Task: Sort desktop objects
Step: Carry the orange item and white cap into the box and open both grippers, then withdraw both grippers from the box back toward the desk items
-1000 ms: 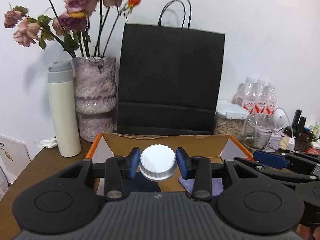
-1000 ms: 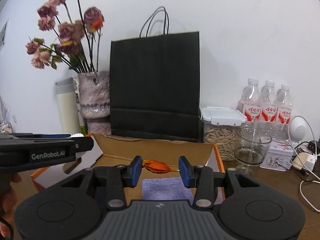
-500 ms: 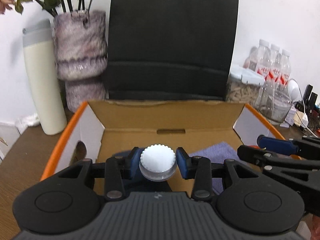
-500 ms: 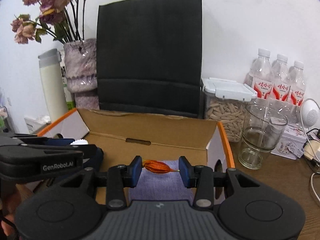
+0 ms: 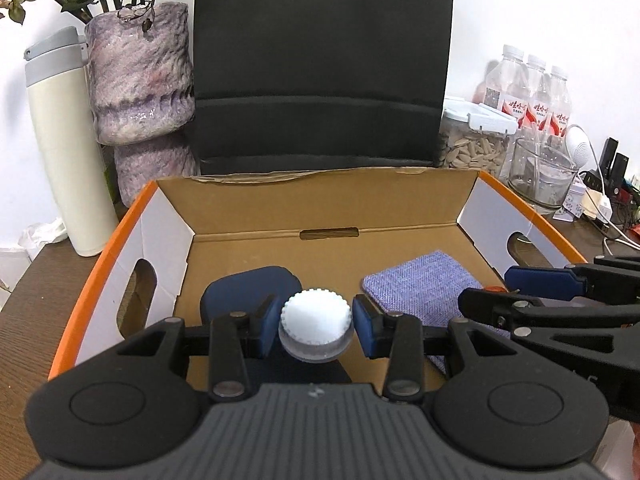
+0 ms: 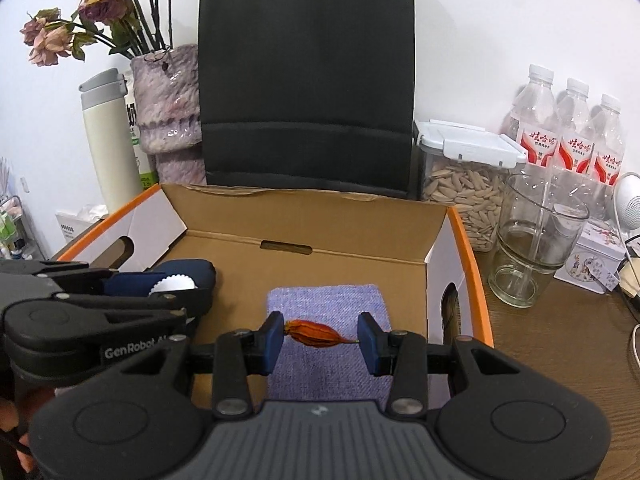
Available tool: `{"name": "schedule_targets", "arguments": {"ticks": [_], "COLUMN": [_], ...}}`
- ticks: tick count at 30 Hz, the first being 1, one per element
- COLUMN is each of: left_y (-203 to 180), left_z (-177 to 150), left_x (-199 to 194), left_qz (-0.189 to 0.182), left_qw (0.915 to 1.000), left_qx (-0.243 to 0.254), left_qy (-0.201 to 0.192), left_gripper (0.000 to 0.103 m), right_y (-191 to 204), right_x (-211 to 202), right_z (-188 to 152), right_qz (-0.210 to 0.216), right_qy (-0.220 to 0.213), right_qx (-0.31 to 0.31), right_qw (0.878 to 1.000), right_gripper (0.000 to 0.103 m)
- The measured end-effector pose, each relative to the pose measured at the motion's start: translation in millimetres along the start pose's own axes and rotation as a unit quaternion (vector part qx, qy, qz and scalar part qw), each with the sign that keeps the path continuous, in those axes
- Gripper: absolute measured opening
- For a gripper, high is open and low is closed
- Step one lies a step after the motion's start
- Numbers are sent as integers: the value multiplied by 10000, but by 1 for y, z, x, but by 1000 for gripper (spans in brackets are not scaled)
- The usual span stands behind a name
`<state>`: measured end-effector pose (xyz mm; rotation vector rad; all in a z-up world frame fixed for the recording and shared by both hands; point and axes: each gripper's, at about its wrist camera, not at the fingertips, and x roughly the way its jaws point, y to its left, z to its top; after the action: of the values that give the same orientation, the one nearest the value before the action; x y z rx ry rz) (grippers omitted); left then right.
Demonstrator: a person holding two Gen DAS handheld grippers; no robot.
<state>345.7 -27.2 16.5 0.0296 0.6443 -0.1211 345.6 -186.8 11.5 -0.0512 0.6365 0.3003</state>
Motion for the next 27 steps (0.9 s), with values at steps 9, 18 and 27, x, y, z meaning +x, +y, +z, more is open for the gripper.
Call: {"name": "schedule_targets", "arguments": {"ticks": [9, 18, 27], "left_y": [-3, 7, 5], "left_z": [2, 7, 8], "left_x": [-8, -16, -29], "left_qz": [247, 823, 809], "left_qw": [9995, 9958, 9952], "left_qx": [142, -17, 6], "left_qy": [-167, -401, -551], "left_gripper": [64, 103, 103], "right_y": [-2, -13, -8], "right_x": [2, -7, -17], "right_z": [-1, 3, 6], "right_qz": [-79, -166, -144], "right_qy": [130, 39, -73], "right_qx": [64, 293, 255], "right_qw": [9999, 9994, 9995], "right_gripper": [58, 103, 103]}}
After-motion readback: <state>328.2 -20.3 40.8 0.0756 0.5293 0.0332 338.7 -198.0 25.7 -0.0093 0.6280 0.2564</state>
